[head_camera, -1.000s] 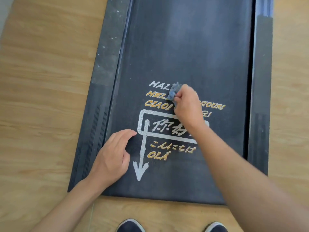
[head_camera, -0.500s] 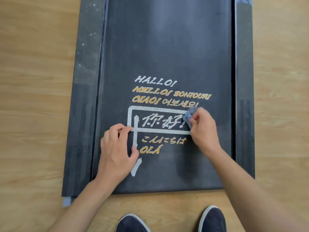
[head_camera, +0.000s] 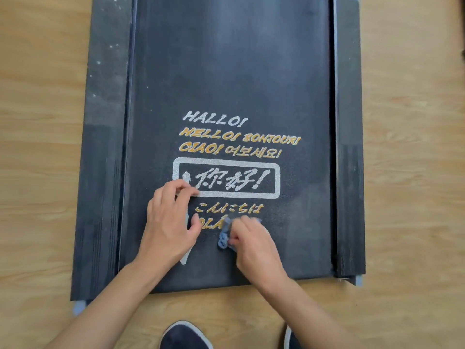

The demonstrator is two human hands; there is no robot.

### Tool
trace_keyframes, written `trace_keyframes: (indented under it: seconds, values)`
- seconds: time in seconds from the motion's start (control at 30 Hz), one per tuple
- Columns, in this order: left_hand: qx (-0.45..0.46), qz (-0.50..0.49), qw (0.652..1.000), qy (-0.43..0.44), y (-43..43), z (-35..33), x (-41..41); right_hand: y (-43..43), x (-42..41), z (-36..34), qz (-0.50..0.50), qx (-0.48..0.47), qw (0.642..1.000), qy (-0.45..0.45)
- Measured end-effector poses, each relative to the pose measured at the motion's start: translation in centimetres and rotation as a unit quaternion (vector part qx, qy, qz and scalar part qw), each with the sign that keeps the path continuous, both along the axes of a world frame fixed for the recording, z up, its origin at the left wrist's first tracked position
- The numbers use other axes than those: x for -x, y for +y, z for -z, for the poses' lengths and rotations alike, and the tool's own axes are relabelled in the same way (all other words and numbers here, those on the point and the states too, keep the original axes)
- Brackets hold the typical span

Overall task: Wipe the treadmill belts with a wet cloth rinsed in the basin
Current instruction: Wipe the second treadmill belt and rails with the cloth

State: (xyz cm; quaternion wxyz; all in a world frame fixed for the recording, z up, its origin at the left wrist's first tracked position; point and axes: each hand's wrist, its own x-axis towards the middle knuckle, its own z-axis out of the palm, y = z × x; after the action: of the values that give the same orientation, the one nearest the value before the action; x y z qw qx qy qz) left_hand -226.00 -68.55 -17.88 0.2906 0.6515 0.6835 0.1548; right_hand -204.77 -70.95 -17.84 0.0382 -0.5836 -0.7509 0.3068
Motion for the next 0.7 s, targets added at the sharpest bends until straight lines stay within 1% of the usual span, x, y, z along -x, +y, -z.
trace_keyframes:
  seconds: [0.03,0.13,0.2,0.23,0.27,0.37,0.4,0.43,0.5,0.57,0.63,0.7]
  values:
    - [-0.001,0.000,1.000,0.004,-0.1,0.0,0.0,1.9,0.4,0.1,0.008,-0.007,1.000,0.001]
    - [0.003,0.006,1.000,0.015,-0.5,0.1,-0.2,10.0,3.1,-0.1,0.077,-0.045,0.996,0.021]
    - [0.000,0.016,1.000,0.019,-0.6,0.1,-0.1,13.0,4.4,-0.5,0.084,-0.058,0.994,0.023]
    - [0.000,0.019,1.000,0.020,-0.5,0.2,0.0,12.4,4.3,-0.5,0.087,-0.047,0.995,0.021]
    - [0.004,0.019,1.000,0.021,-0.5,0.3,0.0,10.1,3.7,-0.4,0.077,-0.039,0.996,0.016]
    - [0.009,0.020,0.999,0.037,-0.5,0.3,-0.1,-2.3,-0.1,-1.4,0.049,-0.006,0.999,0.013]
    - [0.009,0.027,0.999,0.043,-0.4,0.2,-0.2,-4.9,-2.0,-1.8,0.071,-0.002,0.997,0.010]
    - [0.010,0.032,0.998,0.049,-0.2,0.2,-0.3,-5.4,-3.6,-2.1,0.097,0.002,0.995,0.009]
    - [0.009,0.038,0.997,0.060,0.1,0.1,-0.4,-1.0,-5.8,-1.8,0.156,-0.002,0.988,-0.017]
    - [0.008,0.046,0.996,0.071,0.2,0.0,-0.4,6.3,-7.2,-1.6,0.229,-0.014,0.973,-0.021]
    - [0.006,0.047,0.996,0.081,0.1,0.0,-0.4,14.2,-8.5,-1.6,0.244,-0.049,0.968,-0.013]
    - [0.008,0.053,0.995,0.084,-0.2,-0.1,-0.5,19.2,-9.6,-1.6,0.251,-0.051,0.966,-0.018]
